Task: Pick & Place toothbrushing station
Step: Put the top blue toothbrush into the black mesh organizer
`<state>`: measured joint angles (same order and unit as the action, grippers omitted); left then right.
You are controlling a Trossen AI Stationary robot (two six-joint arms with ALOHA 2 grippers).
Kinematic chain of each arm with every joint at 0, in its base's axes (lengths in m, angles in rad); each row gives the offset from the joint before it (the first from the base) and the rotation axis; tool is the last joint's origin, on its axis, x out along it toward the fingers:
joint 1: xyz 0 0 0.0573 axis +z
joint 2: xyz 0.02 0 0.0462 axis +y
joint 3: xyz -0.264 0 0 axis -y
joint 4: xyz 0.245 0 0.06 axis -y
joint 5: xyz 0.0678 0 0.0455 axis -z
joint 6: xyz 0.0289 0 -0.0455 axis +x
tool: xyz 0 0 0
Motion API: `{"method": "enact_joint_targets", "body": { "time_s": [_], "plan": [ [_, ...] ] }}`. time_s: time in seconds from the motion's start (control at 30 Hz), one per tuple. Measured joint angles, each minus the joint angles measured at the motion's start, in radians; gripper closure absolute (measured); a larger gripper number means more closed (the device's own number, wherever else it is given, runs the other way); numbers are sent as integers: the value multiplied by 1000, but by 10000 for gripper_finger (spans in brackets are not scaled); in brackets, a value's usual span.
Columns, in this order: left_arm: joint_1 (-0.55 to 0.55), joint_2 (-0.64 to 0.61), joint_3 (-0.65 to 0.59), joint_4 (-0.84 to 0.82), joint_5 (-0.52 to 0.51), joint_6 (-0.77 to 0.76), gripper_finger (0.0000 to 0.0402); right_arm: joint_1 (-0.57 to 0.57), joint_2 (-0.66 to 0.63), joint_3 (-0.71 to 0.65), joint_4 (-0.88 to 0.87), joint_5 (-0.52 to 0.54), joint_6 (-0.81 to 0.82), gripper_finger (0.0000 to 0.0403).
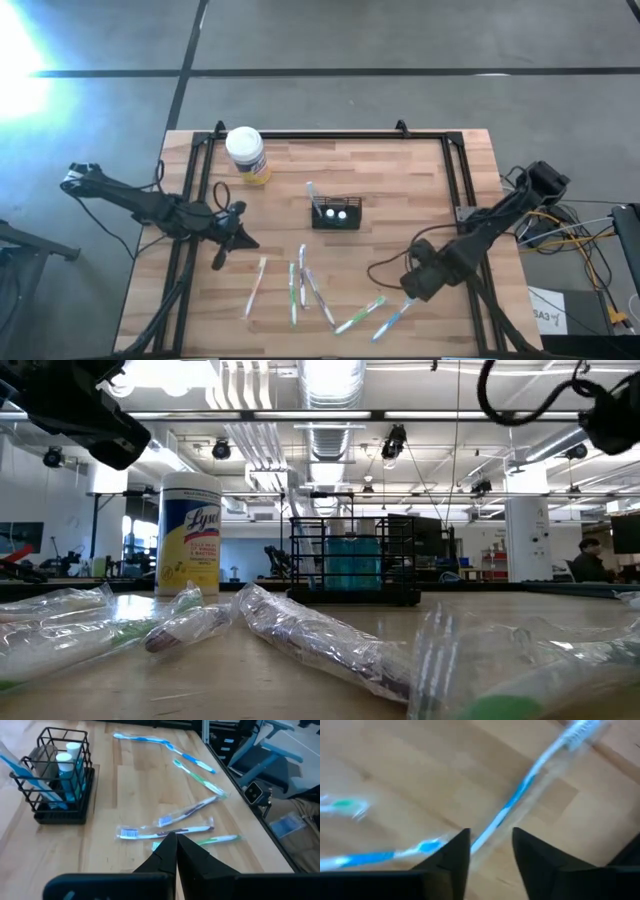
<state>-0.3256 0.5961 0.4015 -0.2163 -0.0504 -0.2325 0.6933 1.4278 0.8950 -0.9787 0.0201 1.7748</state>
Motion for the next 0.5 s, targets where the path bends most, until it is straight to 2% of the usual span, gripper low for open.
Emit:
{"method": "enact_joint_targets", "body": {
  "time_s": [0.13,0.23,0.37,0.5],
  "plan": [
    [0,0,-35,71,5,16,393,-12,13,-53,1,7,74,200],
    [0,0,-57,117,10,27,392,-18,14,-109,48,17,88,174],
    [0,0,-59,137,10,27,388,-28,12,-176,162,48,80,160],
    [0,-1,-56,138,10,26,391,-36,12,-229,214,48,82,167]
  ]
}}
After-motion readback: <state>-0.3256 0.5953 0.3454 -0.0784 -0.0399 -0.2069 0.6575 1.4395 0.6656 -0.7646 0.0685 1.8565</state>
